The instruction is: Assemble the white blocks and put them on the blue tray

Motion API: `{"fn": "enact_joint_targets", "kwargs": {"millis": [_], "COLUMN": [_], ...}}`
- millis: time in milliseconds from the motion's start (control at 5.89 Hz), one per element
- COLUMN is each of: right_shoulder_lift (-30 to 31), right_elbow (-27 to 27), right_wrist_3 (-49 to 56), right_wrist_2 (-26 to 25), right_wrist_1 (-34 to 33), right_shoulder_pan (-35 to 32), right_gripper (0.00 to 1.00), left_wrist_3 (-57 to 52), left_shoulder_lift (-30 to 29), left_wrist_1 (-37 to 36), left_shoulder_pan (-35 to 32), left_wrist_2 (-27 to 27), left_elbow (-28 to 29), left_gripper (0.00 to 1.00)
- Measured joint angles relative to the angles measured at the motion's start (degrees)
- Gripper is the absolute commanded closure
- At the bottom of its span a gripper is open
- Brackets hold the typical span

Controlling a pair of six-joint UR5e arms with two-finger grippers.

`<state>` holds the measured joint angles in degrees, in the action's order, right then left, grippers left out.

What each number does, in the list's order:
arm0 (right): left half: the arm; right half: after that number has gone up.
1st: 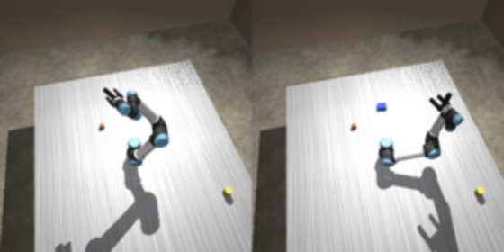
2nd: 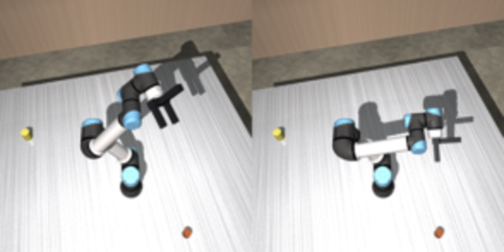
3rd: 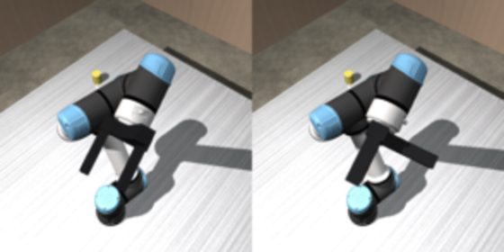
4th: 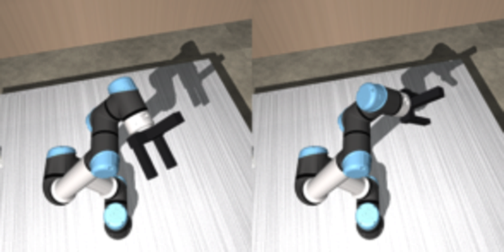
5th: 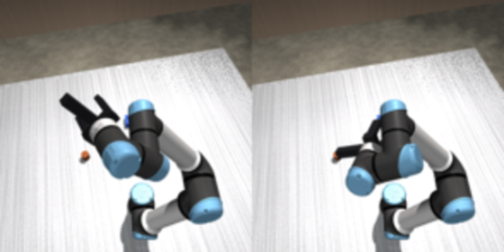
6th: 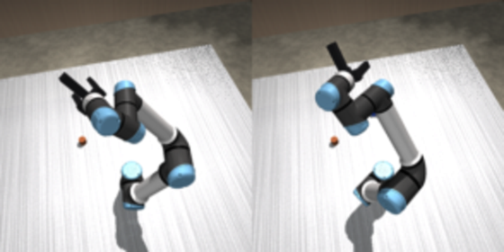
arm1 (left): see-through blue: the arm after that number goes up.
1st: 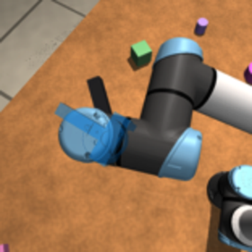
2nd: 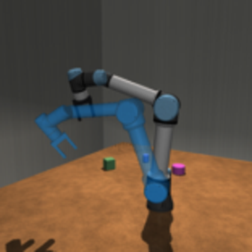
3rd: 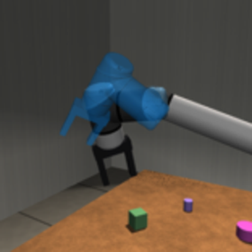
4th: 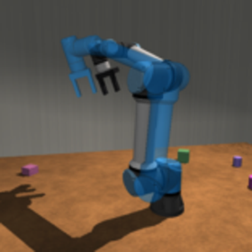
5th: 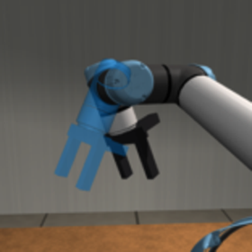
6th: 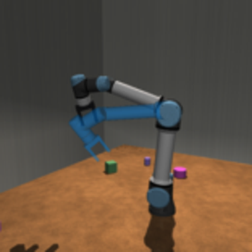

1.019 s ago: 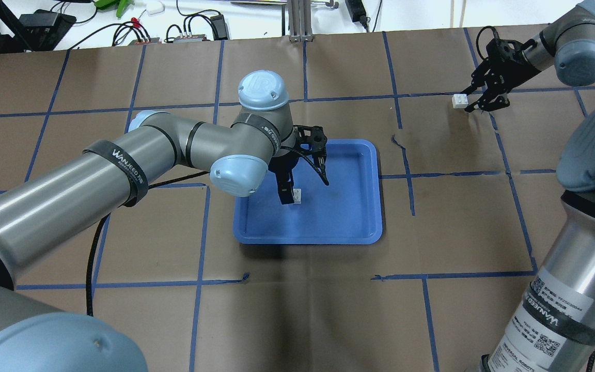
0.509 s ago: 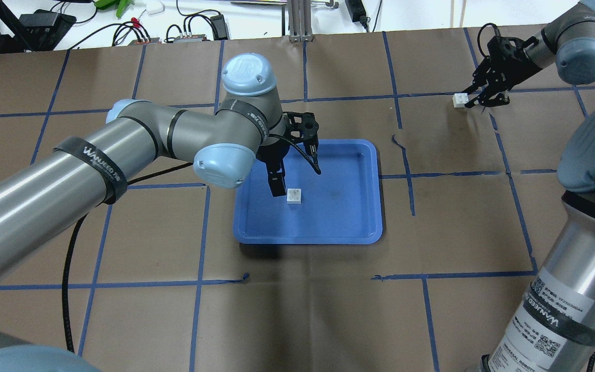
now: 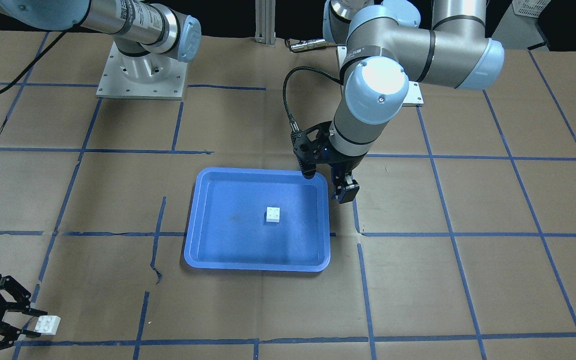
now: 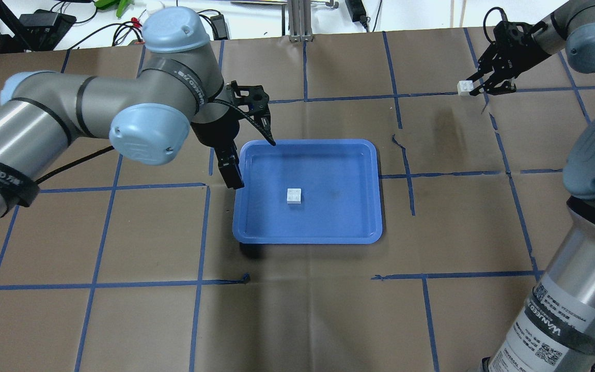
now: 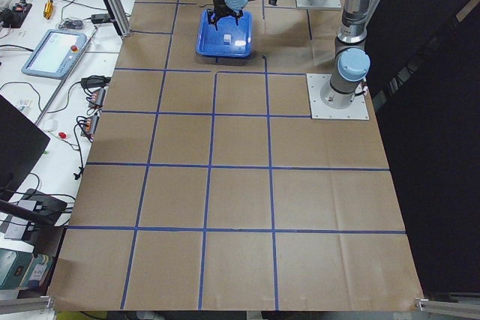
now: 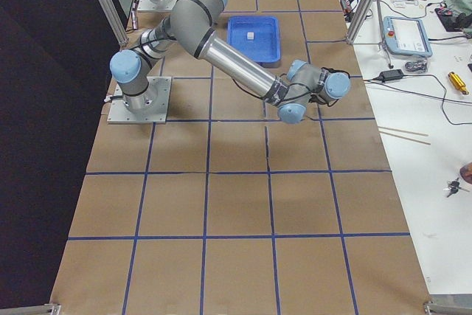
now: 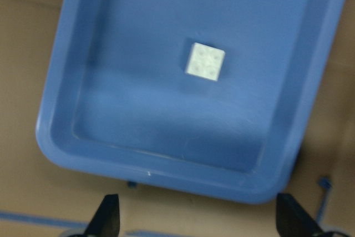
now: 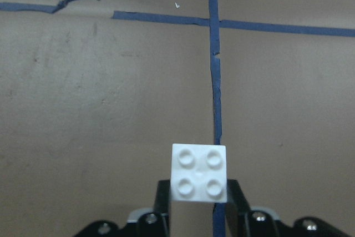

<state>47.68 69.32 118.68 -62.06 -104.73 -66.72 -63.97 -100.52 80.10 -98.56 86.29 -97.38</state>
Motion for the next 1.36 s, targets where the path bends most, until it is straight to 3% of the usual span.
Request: {"fn": "enact_joint_targets", "kwargs": {"millis": [340, 679, 1019, 1358], "right_shoulder_lift": [6.26, 12.70, 19.52, 23.84], "right_elbow": [1.24, 7.80, 19.08, 30.55], "right_wrist_3": [0.77, 1.35, -1.05, -12.49], "right_wrist_2": [-0.10, 0.01, 0.53, 1.08], "right_wrist_1": [6.87, 8.53, 3.24, -9.83], "right_shoulder_pan": [-1.49, -5.02, -8.85, -13.91], "right_gripper": [0.89, 0.89, 0.89, 0.88], "left_wrist_3": [16.39, 38.46, 55.05, 61.01], "left_shoulder_lift": [3.13, 4.58, 4.86, 4.65], "left_wrist_1": [3.29, 2.26, -0.60, -1.56], "left_shoulder_pan": [1.87, 2.71, 3.11, 3.23], "left_wrist_2": [0.06, 1.64, 4.88, 5.27], "left_elbow": [0.00, 0.02, 0.30, 0.88], "left_gripper": [0.01, 0.01, 0.01, 0.01]}}
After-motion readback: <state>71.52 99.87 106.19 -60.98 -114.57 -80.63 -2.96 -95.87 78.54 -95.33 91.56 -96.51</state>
